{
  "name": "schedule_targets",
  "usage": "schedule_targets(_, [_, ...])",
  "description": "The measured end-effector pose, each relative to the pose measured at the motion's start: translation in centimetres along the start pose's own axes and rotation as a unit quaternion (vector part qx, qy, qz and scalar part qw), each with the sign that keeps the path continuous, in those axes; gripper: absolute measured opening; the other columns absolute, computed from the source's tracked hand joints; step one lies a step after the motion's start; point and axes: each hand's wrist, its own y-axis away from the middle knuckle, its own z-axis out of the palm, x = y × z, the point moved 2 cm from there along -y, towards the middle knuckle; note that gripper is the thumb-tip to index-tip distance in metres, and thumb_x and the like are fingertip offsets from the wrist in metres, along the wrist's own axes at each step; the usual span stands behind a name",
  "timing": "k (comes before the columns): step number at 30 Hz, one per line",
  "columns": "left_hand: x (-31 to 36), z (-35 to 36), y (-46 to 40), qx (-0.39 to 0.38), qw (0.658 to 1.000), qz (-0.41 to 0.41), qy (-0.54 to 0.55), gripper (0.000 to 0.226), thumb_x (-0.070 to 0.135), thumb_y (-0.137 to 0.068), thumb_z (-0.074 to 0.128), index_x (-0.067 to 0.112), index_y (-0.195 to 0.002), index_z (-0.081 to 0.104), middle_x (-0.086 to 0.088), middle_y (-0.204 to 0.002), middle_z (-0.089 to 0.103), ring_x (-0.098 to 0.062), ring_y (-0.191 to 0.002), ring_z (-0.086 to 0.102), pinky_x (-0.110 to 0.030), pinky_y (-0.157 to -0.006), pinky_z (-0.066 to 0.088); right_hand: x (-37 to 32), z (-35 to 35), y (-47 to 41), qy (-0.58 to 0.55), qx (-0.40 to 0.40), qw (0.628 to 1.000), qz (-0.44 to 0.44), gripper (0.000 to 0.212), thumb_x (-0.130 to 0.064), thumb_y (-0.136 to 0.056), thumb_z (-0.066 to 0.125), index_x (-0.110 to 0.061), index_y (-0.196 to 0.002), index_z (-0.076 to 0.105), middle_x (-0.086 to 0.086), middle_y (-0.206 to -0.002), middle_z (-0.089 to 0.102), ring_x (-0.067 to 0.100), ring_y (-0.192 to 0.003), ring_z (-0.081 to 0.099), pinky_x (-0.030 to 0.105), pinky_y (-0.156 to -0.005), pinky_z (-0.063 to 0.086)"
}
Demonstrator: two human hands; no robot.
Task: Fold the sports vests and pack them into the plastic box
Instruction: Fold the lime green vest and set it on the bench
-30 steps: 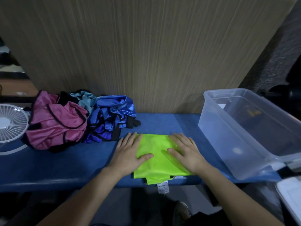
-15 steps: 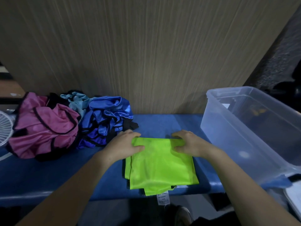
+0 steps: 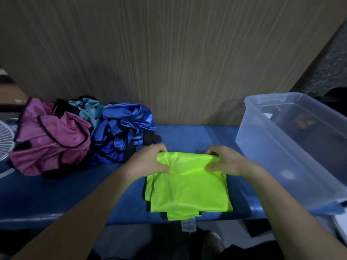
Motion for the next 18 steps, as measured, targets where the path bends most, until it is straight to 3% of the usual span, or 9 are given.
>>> schedule_targets(5, [1.1, -0.6, -0.2, 0.173, 0.983, 0.049, -0.041, 0.033, 0.032, -0.078, 0.081, 0.031, -0.1, 0.058, 0.019, -0.099, 0.06, -0.007, -0.092, 0.054, -0.031, -0.079, 0.04, -0.8, -0.4, -0.5, -0.032, 0.146, 0.988, -0.032, 0.028, -0.003, -0.075, 0.074, -0.025, -0.08, 0.056, -0.009, -0.075, 0.058, 0.0, -0.067, 0.052, 0.014, -0.059, 0.039])
schedule_targets(8, [1.2, -0.5, 0.0, 0.244, 0.956, 0.132, -0.09, 0.032, 0.029, -0.08, 0.08, 0.027, -0.102, 0.057, 0.018, -0.102, 0.056, -0.009, -0.098, 0.052, -0.031, -0.088, 0.037, -1.2, -0.5, -0.4, -0.024, 0.198, 0.977, -0.076, 0.038, 0.003, -0.071, 0.072, -0.029, -0.075, 0.051, -0.009, -0.079, 0.055, 0.002, -0.074, 0.053, 0.021, -0.066, 0.042])
schedule_targets(14, [0.8, 0.5, 3.1, 0.262, 0.924, 0.222, -0.167, 0.041, 0.012, -0.065, 0.079, 0.024, -0.095, 0.054, 0.011, -0.102, 0.055, -0.017, -0.094, 0.053, -0.032, -0.084, 0.038, -1.7, 0.5, 2.2, 0.069, 0.184, 0.97, -0.144, 0.043, 0.006, -0.06, 0.064, -0.029, -0.077, 0.045, -0.008, -0.086, 0.051, 0.021, -0.083, 0.054, 0.044, -0.075, 0.048])
schedule_targets(18, [0.4, 1.2, 5.1, 0.228, 0.919, 0.256, -0.192, 0.039, 0.01, -0.062, 0.072, 0.022, -0.096, 0.056, 0.01, -0.107, 0.053, -0.016, -0.095, 0.053, -0.028, -0.084, 0.038, -1.8, 1.6, 4.3, 0.147, 0.154, 0.964, -0.161, 0.047, 0.003, -0.06, 0.065, -0.032, -0.081, 0.042, -0.009, -0.092, 0.047, 0.021, -0.085, 0.05, 0.048, -0.074, 0.047])
